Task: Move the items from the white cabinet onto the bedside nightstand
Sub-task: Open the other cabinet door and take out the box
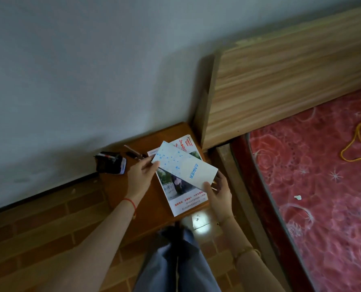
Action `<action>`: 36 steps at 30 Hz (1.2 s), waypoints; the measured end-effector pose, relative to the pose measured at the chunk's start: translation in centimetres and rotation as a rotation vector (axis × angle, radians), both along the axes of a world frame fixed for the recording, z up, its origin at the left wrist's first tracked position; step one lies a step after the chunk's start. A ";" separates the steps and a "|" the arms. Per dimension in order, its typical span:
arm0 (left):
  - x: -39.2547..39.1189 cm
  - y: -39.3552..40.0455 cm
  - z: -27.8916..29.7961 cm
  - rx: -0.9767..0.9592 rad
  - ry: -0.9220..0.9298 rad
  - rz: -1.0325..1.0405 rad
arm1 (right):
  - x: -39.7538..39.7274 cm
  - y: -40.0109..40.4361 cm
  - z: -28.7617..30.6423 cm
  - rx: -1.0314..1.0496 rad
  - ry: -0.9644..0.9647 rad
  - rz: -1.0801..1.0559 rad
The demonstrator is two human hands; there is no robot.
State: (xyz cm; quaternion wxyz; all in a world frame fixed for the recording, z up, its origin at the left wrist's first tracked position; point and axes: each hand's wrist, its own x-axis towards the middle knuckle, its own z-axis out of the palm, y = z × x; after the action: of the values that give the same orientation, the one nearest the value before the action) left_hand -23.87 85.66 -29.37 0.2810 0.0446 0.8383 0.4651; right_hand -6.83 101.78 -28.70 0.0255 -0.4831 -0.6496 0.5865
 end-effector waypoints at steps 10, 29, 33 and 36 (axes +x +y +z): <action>-1.1 1.4 -14.5 -0.113 -0.034 0.050 | -3.5 1.6 -13.2 0.066 -0.159 0.046; -1.2 0.1 -9.8 -0.220 0.256 -0.172 | -2.8 2.5 -9.6 0.384 -0.336 0.166; -1.1 -1.3 -2.8 -0.287 0.396 -0.285 | -1.4 3.0 -2.3 0.548 -0.239 0.309; -0.5 -2.2 3.4 -0.276 0.504 -0.344 | 0.3 2.8 3.2 0.697 -0.158 0.382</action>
State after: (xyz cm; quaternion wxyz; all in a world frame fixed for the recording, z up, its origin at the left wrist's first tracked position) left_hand -24.36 83.43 -25.95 0.1429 0.2605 0.9167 0.2671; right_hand -6.53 104.57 -25.50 0.0282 -0.3597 -0.8877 0.2862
